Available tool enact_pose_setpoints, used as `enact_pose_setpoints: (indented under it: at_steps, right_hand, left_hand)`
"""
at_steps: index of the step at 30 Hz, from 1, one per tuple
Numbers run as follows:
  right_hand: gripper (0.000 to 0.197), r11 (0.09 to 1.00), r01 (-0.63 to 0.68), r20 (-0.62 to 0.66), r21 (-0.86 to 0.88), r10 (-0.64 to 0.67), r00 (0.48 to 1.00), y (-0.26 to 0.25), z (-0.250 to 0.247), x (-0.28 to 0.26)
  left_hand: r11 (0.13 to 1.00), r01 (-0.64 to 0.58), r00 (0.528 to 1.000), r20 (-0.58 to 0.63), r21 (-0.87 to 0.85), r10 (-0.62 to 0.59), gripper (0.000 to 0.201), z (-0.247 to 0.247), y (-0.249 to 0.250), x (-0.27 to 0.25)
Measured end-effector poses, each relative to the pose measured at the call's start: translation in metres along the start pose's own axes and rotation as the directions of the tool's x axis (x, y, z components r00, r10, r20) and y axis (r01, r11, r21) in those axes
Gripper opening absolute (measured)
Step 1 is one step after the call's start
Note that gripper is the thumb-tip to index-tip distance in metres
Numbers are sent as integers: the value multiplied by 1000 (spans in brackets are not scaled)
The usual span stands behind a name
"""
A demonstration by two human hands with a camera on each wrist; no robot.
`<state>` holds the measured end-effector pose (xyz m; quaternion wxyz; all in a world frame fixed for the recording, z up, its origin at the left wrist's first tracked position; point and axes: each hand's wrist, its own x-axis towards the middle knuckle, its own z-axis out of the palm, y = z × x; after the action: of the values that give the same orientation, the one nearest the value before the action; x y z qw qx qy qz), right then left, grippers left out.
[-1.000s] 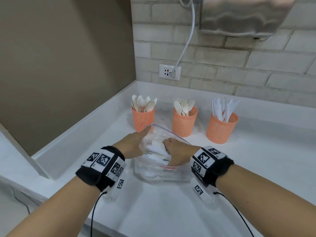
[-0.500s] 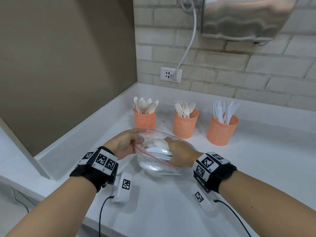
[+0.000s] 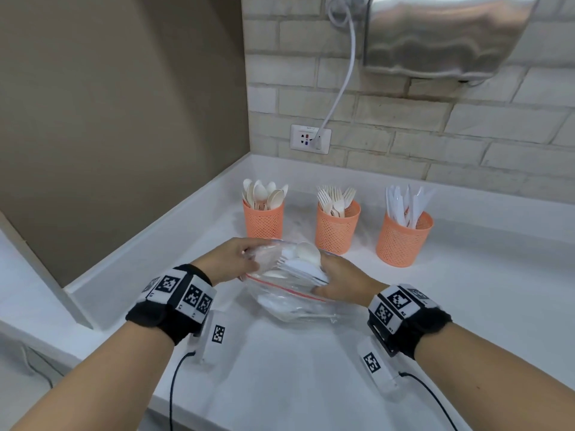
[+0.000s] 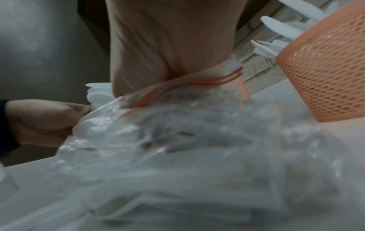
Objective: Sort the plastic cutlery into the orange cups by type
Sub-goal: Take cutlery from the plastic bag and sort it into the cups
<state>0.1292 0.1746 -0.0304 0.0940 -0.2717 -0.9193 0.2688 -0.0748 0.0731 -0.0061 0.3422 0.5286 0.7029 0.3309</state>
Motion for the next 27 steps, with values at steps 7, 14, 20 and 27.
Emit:
enact_pose_setpoints:
  at_steps: [7,14,20,27]
  right_hand:
    - [23,965,-64,-137,254,102,985,0,-5,1]
    - [40,581,34,-214,813,243,946,-5,-24,-1]
    - [35,335,254,-360,908,309,880,-14,-42,-3]
    - [16,178,399,-437,899,376,817,-18,-76,-8]
  left_hand:
    - [948,62,957,-289,313,33,32,14,-4,8]
    - [752,69,997,-28,655,-68,30,36,-9,8]
    - [668,121,982,10,734,-190,31,31,-8,17]
    - [475,145,965,-17,868,-262,37,34,25,6]
